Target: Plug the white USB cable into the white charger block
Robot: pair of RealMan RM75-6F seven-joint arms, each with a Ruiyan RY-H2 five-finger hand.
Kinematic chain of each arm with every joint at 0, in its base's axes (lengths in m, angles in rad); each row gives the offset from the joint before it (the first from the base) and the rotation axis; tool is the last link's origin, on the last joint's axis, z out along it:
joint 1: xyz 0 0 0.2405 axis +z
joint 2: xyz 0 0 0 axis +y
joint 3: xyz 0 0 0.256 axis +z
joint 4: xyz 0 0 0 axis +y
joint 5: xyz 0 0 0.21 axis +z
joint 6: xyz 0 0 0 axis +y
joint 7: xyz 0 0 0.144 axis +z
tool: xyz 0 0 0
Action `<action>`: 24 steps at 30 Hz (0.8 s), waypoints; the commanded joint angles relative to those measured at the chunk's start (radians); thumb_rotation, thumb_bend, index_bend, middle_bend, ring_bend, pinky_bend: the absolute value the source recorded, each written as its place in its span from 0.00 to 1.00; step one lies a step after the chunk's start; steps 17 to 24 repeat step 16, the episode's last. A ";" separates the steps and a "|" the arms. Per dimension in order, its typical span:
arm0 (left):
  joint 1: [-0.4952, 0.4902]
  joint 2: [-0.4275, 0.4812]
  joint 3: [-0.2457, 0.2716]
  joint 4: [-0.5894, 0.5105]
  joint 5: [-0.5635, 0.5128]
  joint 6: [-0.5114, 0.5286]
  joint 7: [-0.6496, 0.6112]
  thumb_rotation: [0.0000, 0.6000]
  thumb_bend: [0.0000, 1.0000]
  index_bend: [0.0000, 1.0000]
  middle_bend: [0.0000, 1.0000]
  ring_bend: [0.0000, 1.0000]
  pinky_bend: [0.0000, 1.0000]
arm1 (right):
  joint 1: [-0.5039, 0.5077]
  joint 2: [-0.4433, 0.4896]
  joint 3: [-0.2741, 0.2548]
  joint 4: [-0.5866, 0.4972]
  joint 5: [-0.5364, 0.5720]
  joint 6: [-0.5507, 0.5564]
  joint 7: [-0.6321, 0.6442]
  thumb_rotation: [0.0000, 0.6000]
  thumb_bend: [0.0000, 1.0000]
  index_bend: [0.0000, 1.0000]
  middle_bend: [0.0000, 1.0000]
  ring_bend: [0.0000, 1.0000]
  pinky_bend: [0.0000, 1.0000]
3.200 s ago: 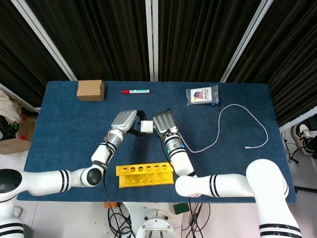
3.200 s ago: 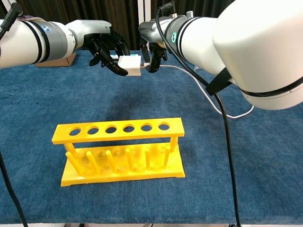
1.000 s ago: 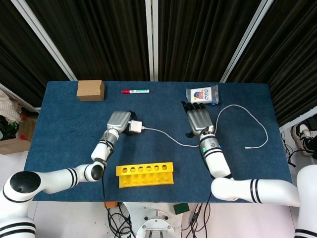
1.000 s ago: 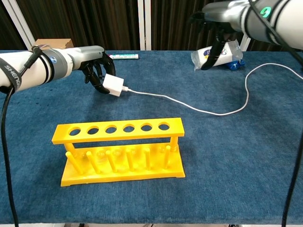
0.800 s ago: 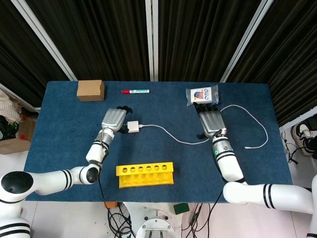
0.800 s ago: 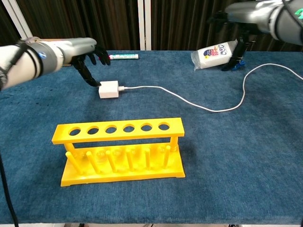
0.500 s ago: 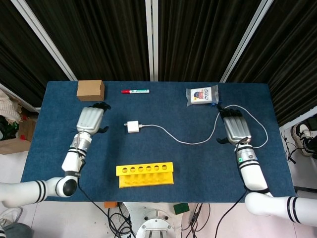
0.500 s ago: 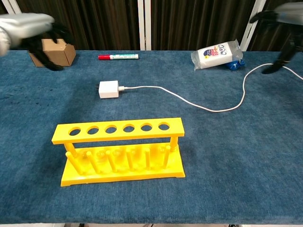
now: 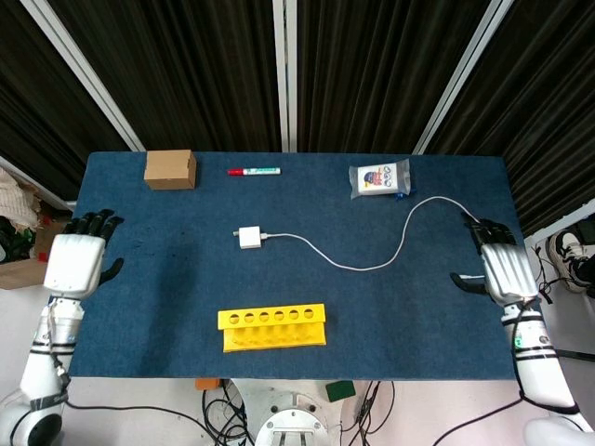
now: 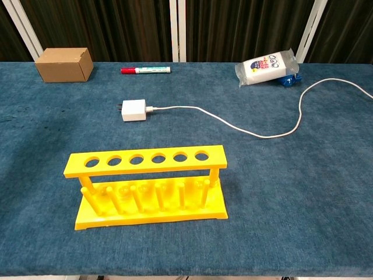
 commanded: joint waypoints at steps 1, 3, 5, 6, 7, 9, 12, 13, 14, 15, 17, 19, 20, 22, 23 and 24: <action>0.120 0.039 0.075 -0.037 0.108 0.103 -0.037 1.00 0.17 0.28 0.22 0.22 0.31 | -0.115 0.035 -0.071 0.061 -0.142 0.072 0.111 1.00 0.21 0.09 0.17 0.02 0.07; 0.173 0.039 0.101 -0.036 0.144 0.140 -0.032 1.00 0.17 0.28 0.22 0.22 0.30 | -0.150 0.036 -0.092 0.084 -0.185 0.087 0.147 1.00 0.21 0.09 0.16 0.00 0.04; 0.213 0.041 0.118 -0.030 0.171 0.167 -0.028 1.00 0.17 0.28 0.22 0.22 0.29 | -0.179 0.031 -0.103 0.107 -0.217 0.105 0.174 1.00 0.21 0.08 0.14 0.00 0.00; 0.238 0.045 0.125 -0.026 0.184 0.184 -0.028 1.00 0.17 0.28 0.22 0.21 0.29 | -0.199 0.026 -0.108 0.122 -0.235 0.120 0.192 1.00 0.21 0.08 0.14 0.00 0.00; 0.254 0.047 0.128 -0.021 0.190 0.192 -0.031 1.00 0.17 0.28 0.22 0.21 0.29 | -0.214 0.023 -0.111 0.132 -0.247 0.133 0.204 1.00 0.21 0.08 0.14 0.00 0.00; 0.282 0.061 0.132 -0.005 0.195 0.194 -0.045 1.00 0.17 0.28 0.22 0.21 0.28 | -0.247 0.016 -0.113 0.149 -0.269 0.163 0.222 1.00 0.21 0.08 0.14 0.00 0.00; 0.292 0.096 0.120 0.029 0.167 0.150 -0.075 1.00 0.16 0.28 0.22 0.21 0.27 | -0.282 0.013 -0.117 0.161 -0.302 0.195 0.223 1.00 0.22 0.08 0.14 0.00 0.00; 0.291 0.107 0.114 0.040 0.154 0.128 -0.090 1.00 0.16 0.28 0.22 0.21 0.26 | -0.290 0.016 -0.119 0.161 -0.313 0.198 0.223 1.00 0.22 0.08 0.14 0.00 0.00; 0.290 0.118 0.107 0.047 0.145 0.110 -0.114 1.00 0.16 0.28 0.22 0.21 0.26 | -0.296 0.018 -0.121 0.161 -0.321 0.198 0.222 1.00 0.22 0.08 0.14 0.00 0.00; 0.289 0.126 0.097 0.060 0.144 0.091 -0.154 1.00 0.16 0.28 0.22 0.21 0.26 | -0.301 0.022 -0.122 0.163 -0.332 0.196 0.222 1.00 0.22 0.08 0.14 0.00 0.00; 0.289 0.130 0.090 0.072 0.146 0.081 -0.182 1.00 0.16 0.28 0.22 0.21 0.26 | -0.303 0.024 -0.121 0.164 -0.337 0.193 0.224 1.00 0.22 0.08 0.14 0.00 0.00; 0.289 0.130 0.090 0.072 0.146 0.081 -0.182 1.00 0.16 0.28 0.22 0.21 0.26 | -0.303 0.024 -0.121 0.164 -0.337 0.193 0.224 1.00 0.22 0.08 0.14 0.00 0.00; 0.289 0.130 0.090 0.072 0.146 0.081 -0.182 1.00 0.16 0.28 0.22 0.21 0.26 | -0.303 0.024 -0.121 0.164 -0.337 0.193 0.224 1.00 0.22 0.08 0.14 0.00 0.00; 0.289 0.130 0.090 0.072 0.146 0.081 -0.182 1.00 0.16 0.28 0.22 0.21 0.26 | -0.303 0.024 -0.121 0.164 -0.337 0.193 0.224 1.00 0.22 0.08 0.14 0.00 0.00; 0.289 0.130 0.090 0.072 0.146 0.081 -0.182 1.00 0.16 0.28 0.22 0.21 0.26 | -0.303 0.024 -0.121 0.164 -0.337 0.193 0.224 1.00 0.22 0.08 0.14 0.00 0.00; 0.289 0.130 0.090 0.072 0.146 0.081 -0.182 1.00 0.16 0.28 0.22 0.21 0.26 | -0.303 0.024 -0.121 0.164 -0.337 0.193 0.224 1.00 0.22 0.08 0.14 0.00 0.00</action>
